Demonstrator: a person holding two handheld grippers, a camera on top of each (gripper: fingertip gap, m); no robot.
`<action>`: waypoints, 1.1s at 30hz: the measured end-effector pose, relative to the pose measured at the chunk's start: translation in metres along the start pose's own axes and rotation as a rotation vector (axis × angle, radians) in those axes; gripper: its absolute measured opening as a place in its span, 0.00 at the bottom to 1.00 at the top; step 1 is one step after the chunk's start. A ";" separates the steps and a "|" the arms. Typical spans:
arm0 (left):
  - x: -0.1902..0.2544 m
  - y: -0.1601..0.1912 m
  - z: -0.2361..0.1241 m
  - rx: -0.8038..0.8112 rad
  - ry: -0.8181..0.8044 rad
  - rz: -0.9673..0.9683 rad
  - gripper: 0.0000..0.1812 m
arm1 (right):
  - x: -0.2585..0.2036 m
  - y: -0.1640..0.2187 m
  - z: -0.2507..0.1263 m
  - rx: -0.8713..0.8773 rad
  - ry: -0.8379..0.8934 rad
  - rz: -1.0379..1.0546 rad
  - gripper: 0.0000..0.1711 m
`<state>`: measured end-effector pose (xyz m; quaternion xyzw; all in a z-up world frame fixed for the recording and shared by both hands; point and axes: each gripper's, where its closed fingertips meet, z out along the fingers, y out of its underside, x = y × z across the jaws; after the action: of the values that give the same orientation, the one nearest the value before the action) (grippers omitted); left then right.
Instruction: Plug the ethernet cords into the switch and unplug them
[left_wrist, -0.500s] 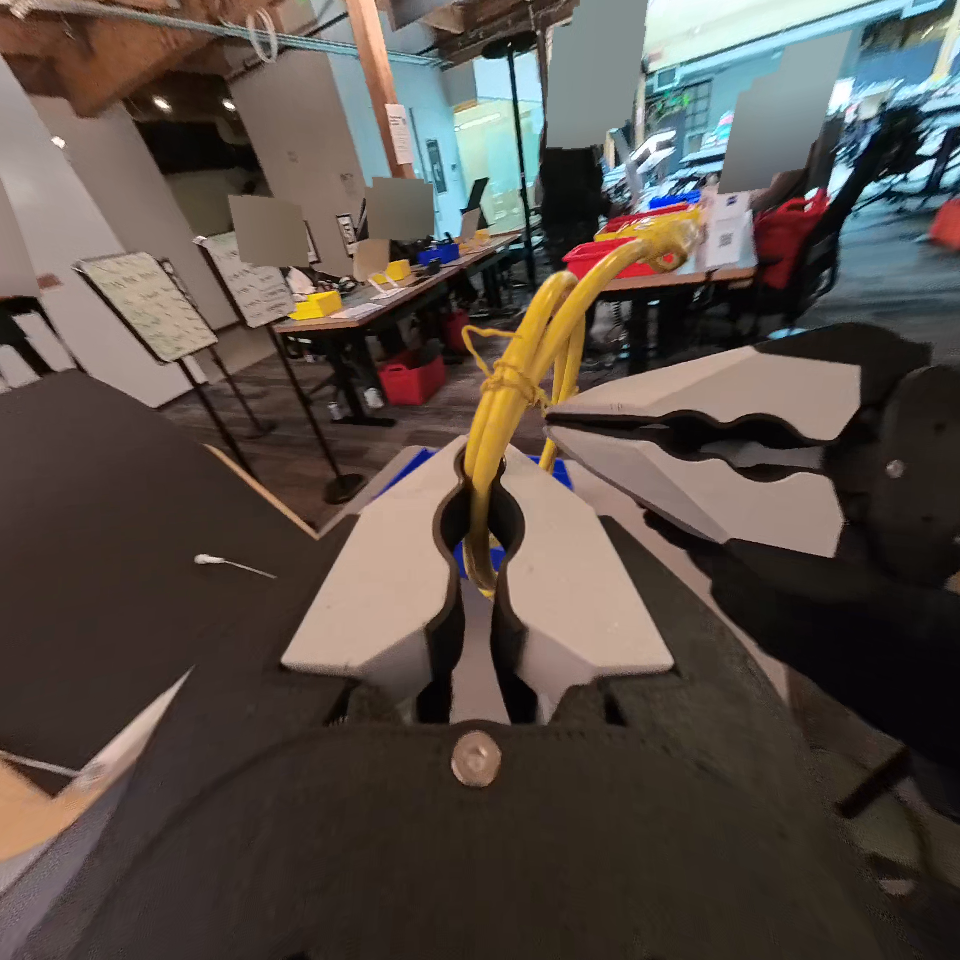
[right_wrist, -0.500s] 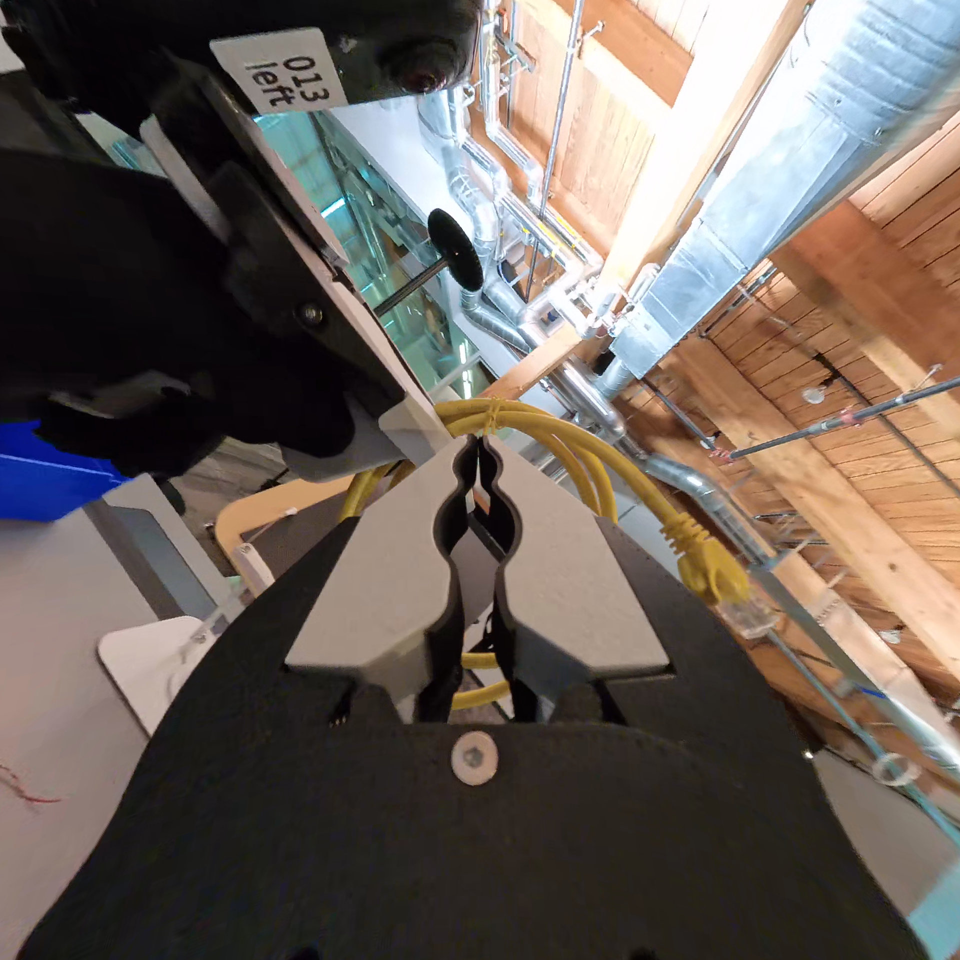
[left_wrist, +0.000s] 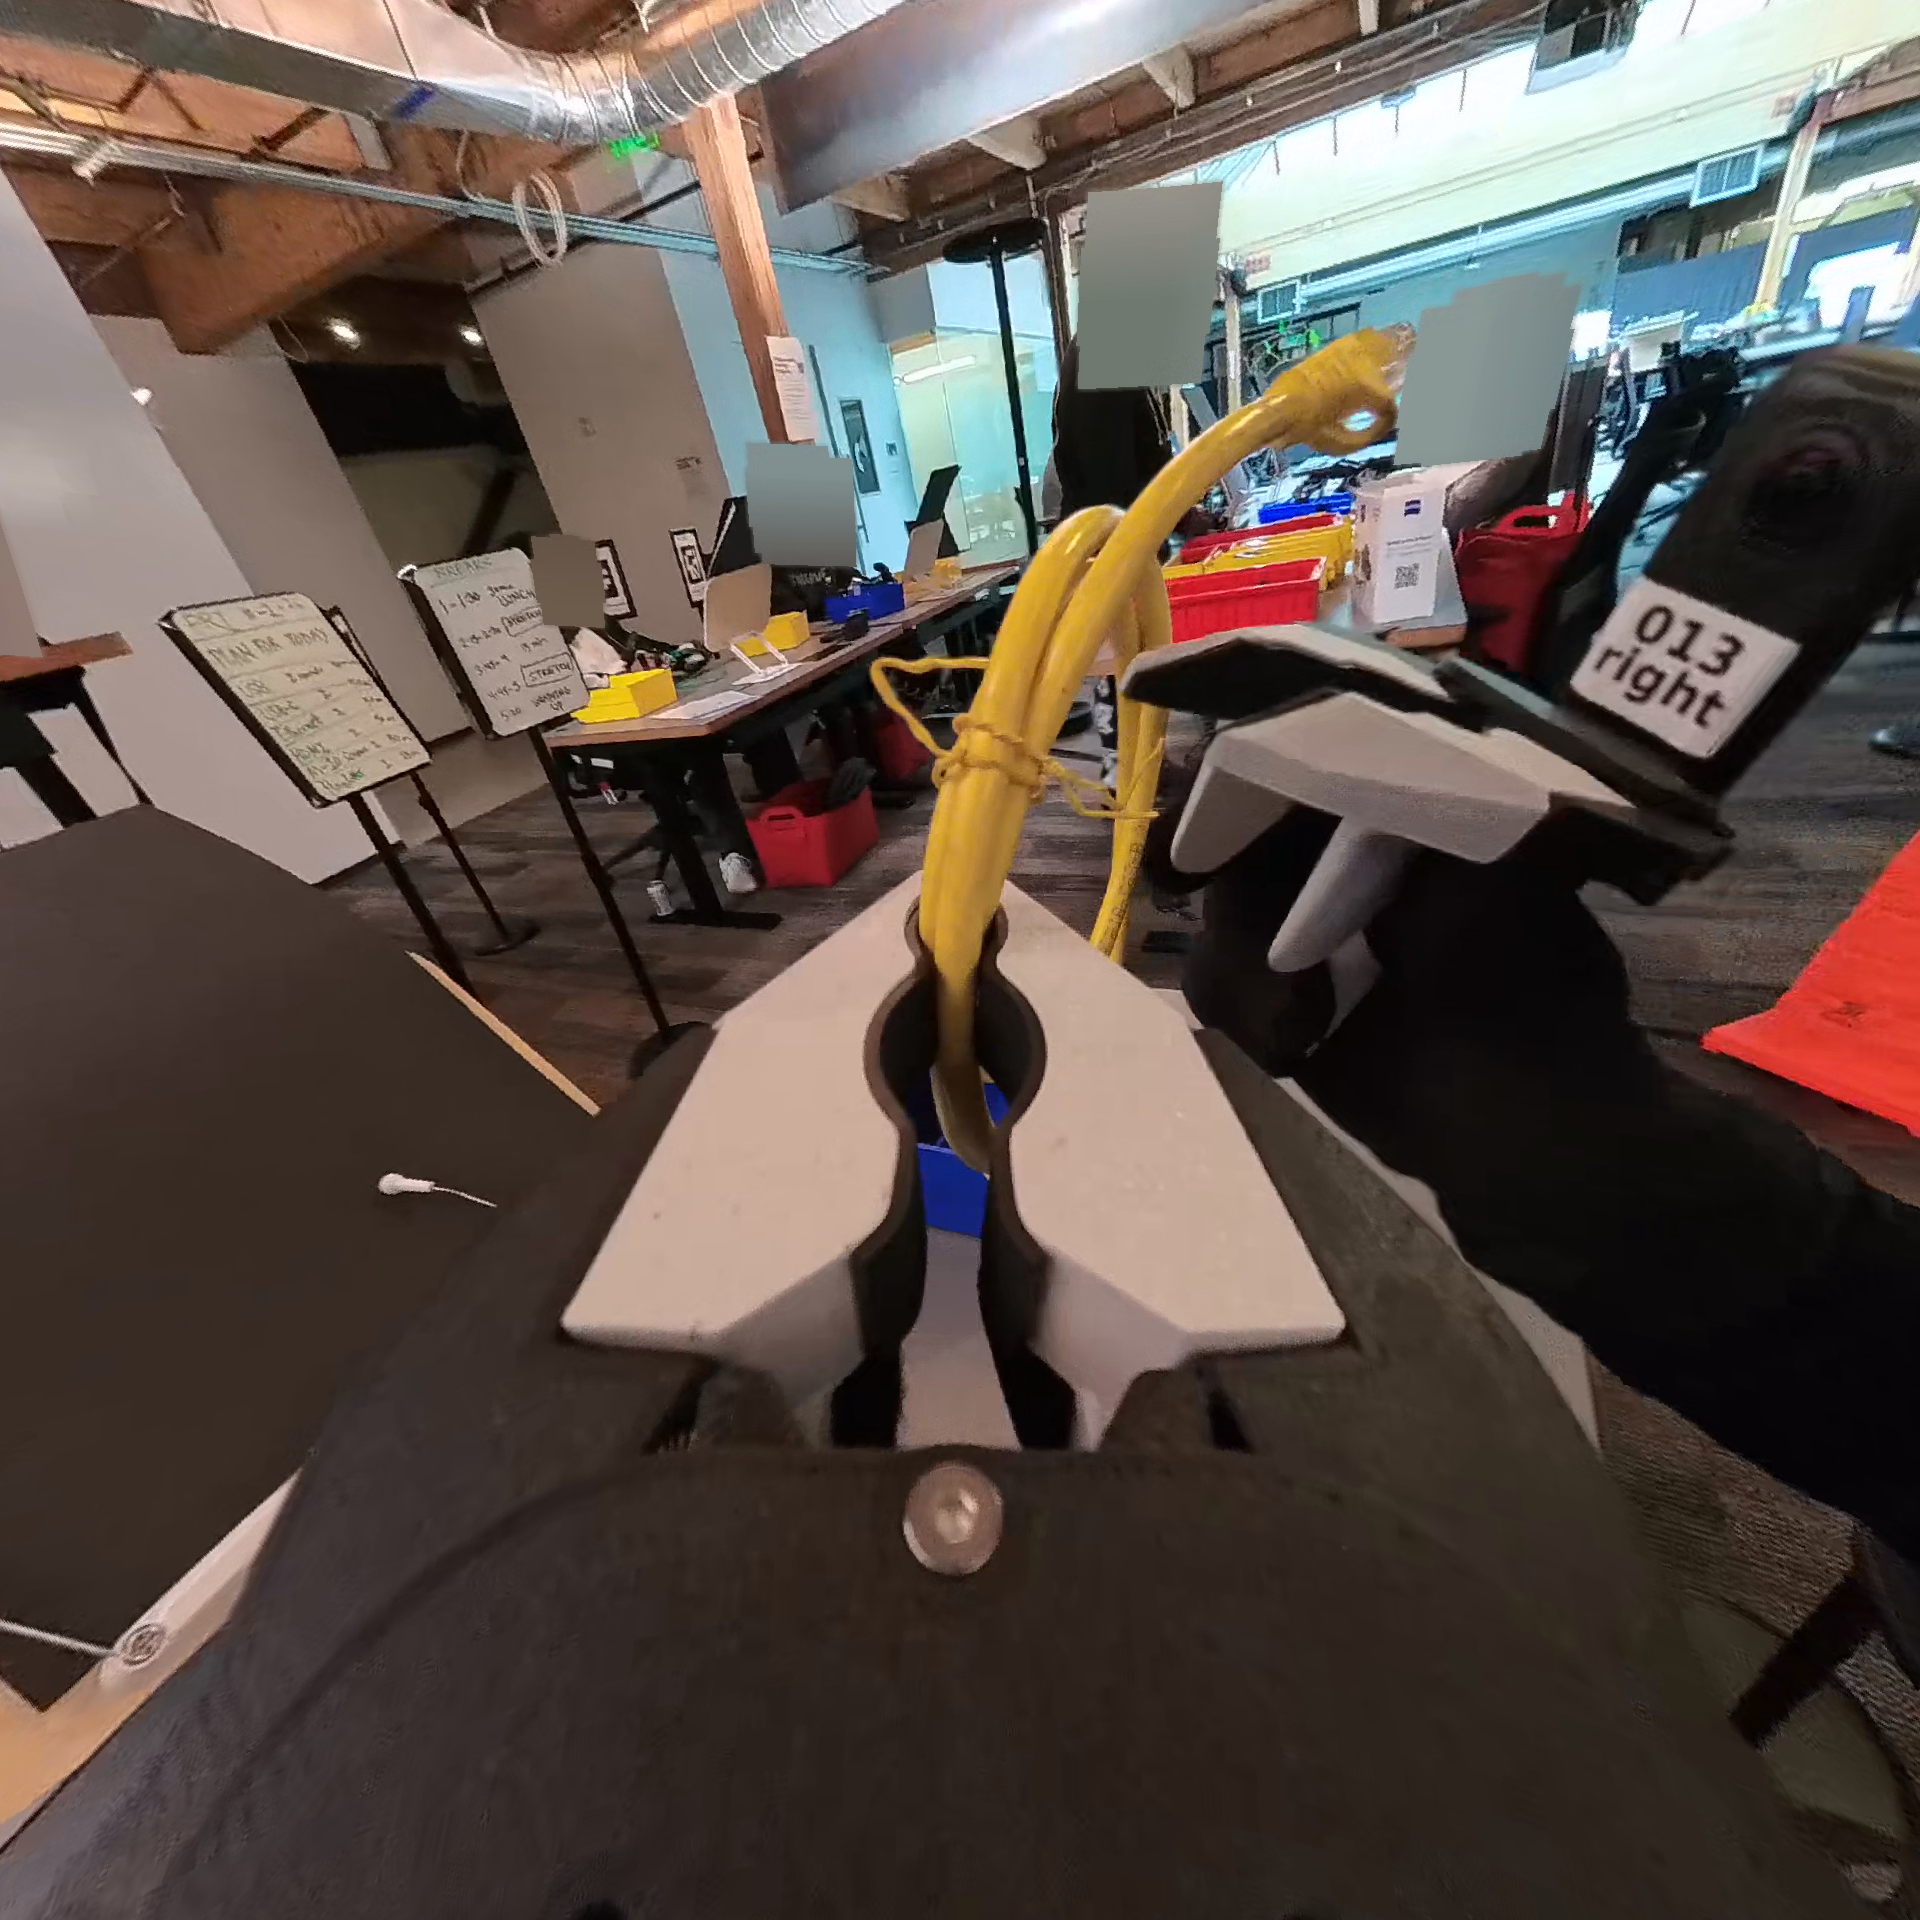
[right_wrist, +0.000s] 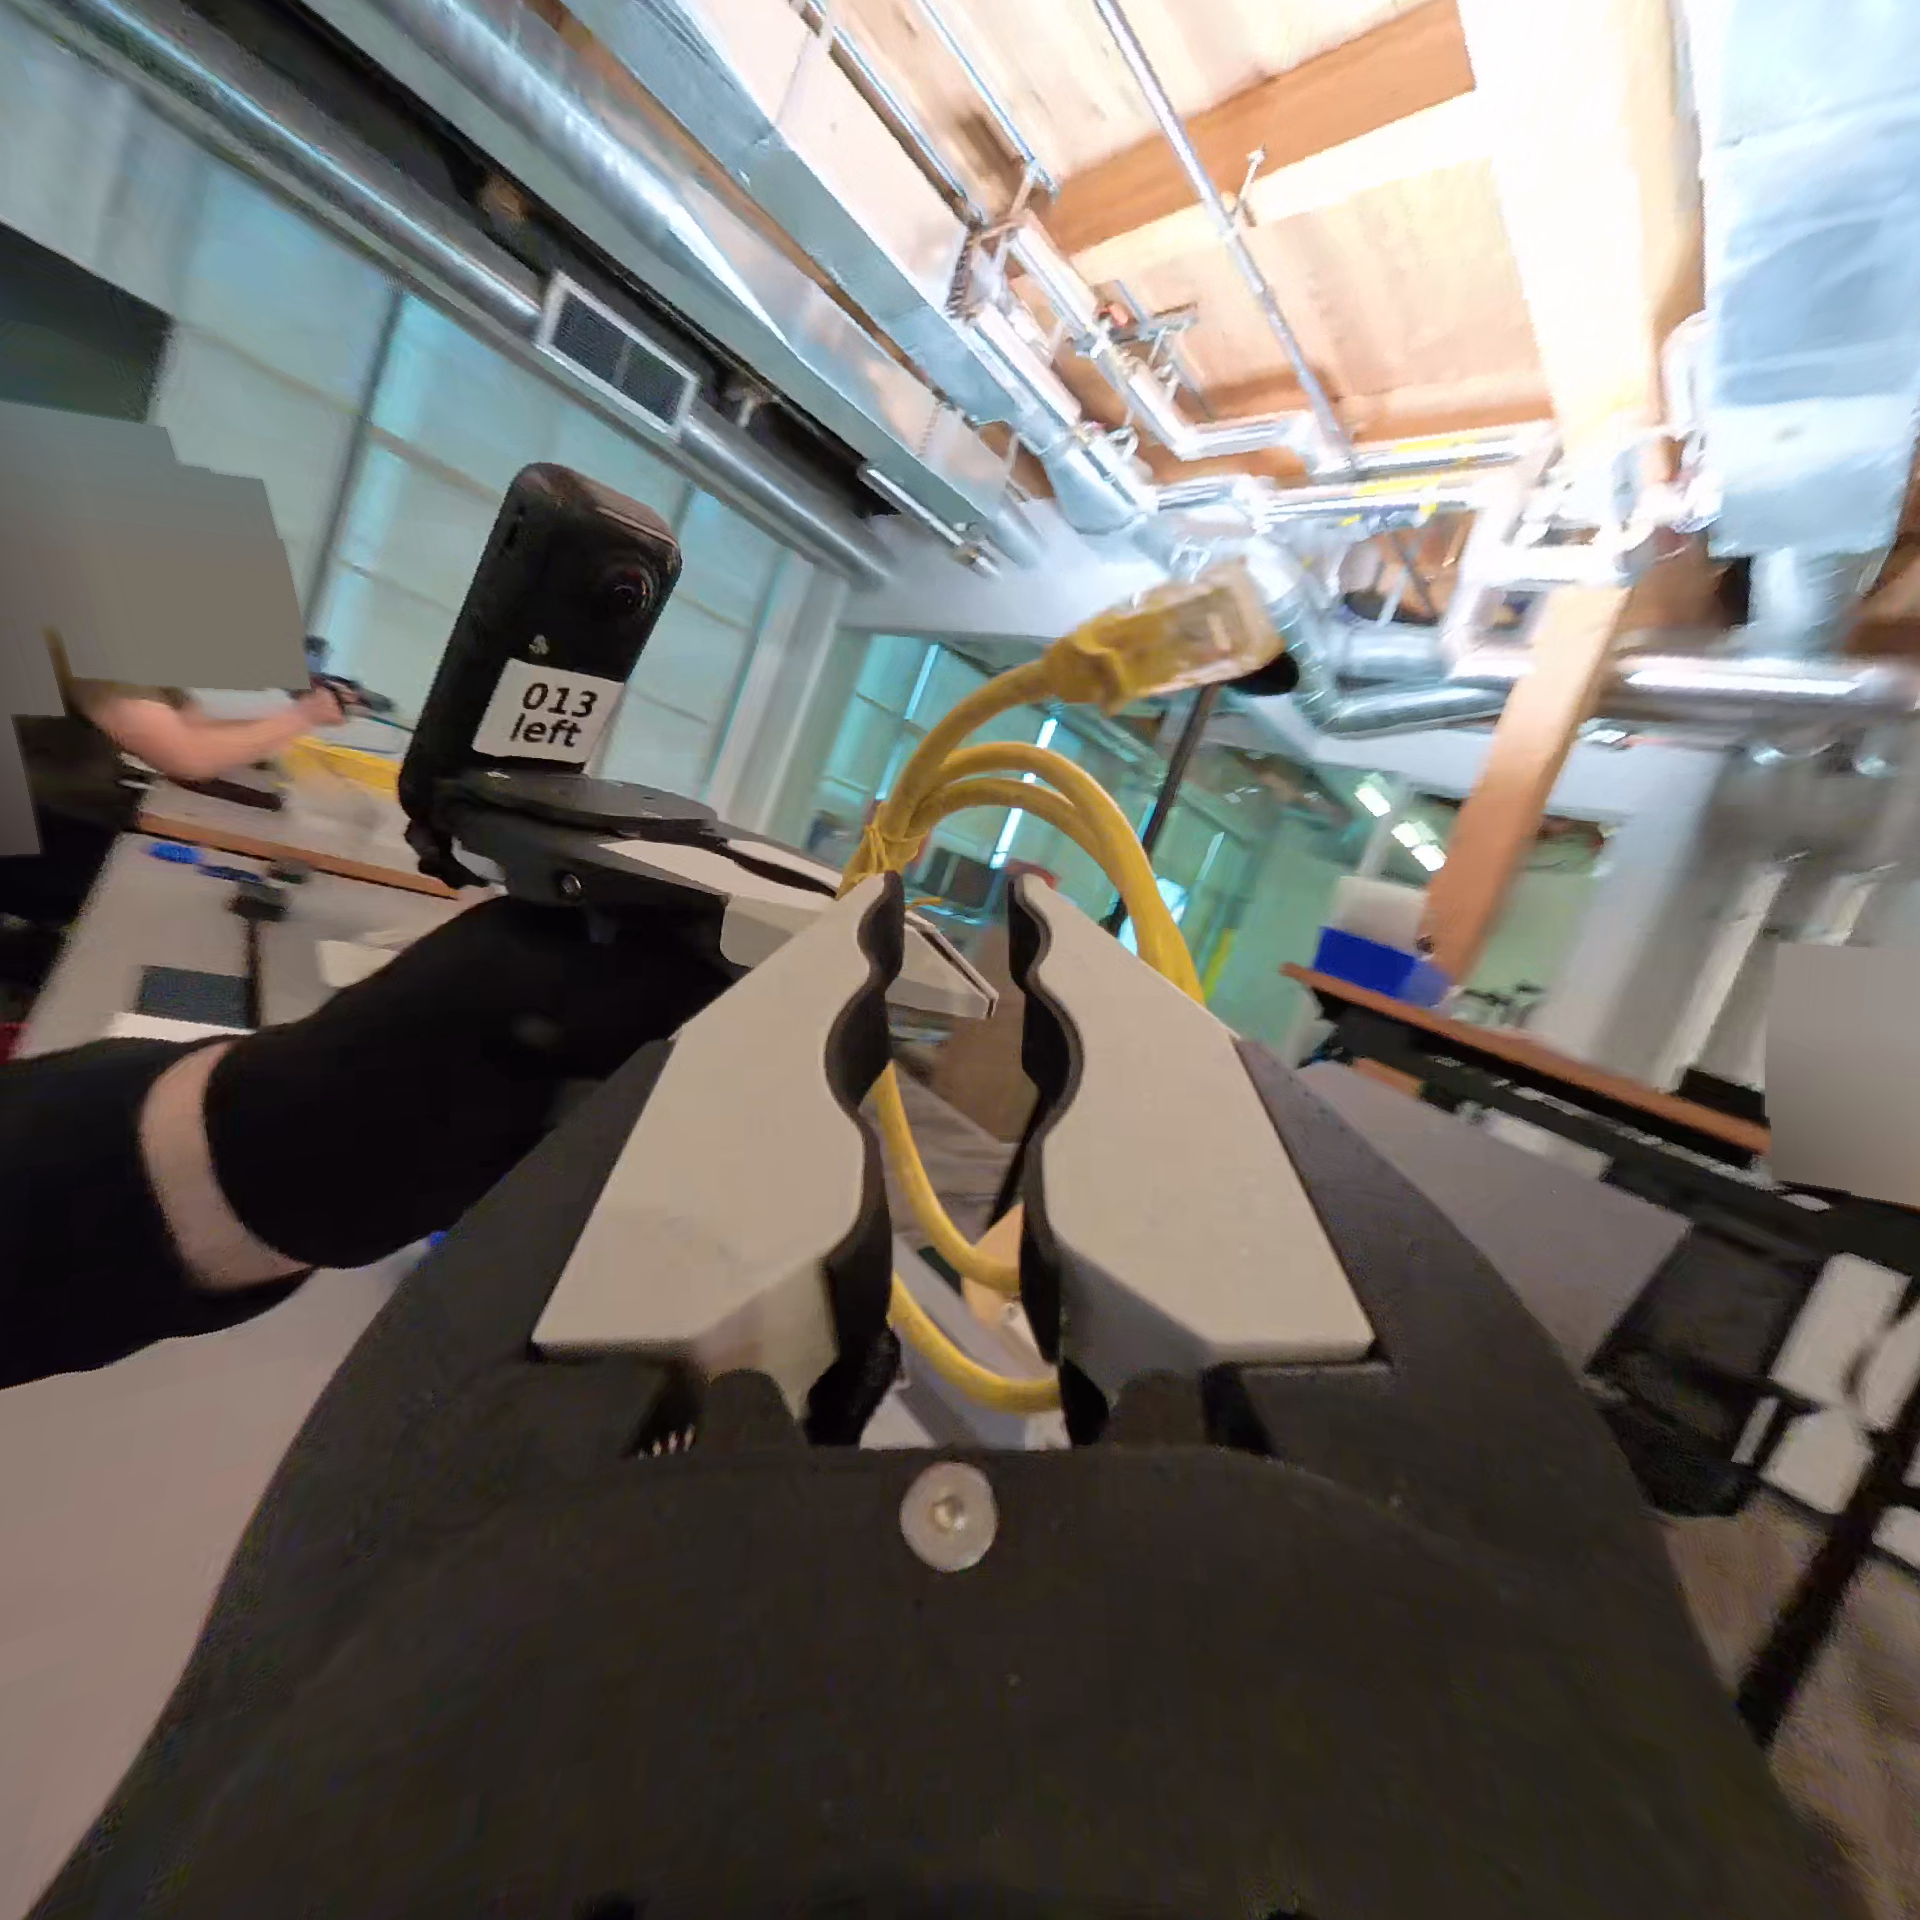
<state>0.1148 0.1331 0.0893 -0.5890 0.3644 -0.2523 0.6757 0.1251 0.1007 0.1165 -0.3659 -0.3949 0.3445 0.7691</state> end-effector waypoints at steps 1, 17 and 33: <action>-0.001 0.000 0.000 -0.001 -0.007 0.006 0.00 | 0.001 0.003 0.000 -0.017 -0.011 0.012 0.10; 0.004 0.000 0.004 -0.013 -0.024 0.054 0.00 | -0.007 0.006 0.005 0.000 -0.089 0.129 0.02; 0.003 0.016 0.015 -0.119 -0.094 0.145 0.00 | -0.014 -0.016 0.001 0.028 -0.057 0.101 0.00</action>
<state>0.1270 0.1426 0.0736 -0.6114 0.3886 -0.1527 0.6722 0.1212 0.0817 0.1251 -0.3647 -0.3930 0.3985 0.7442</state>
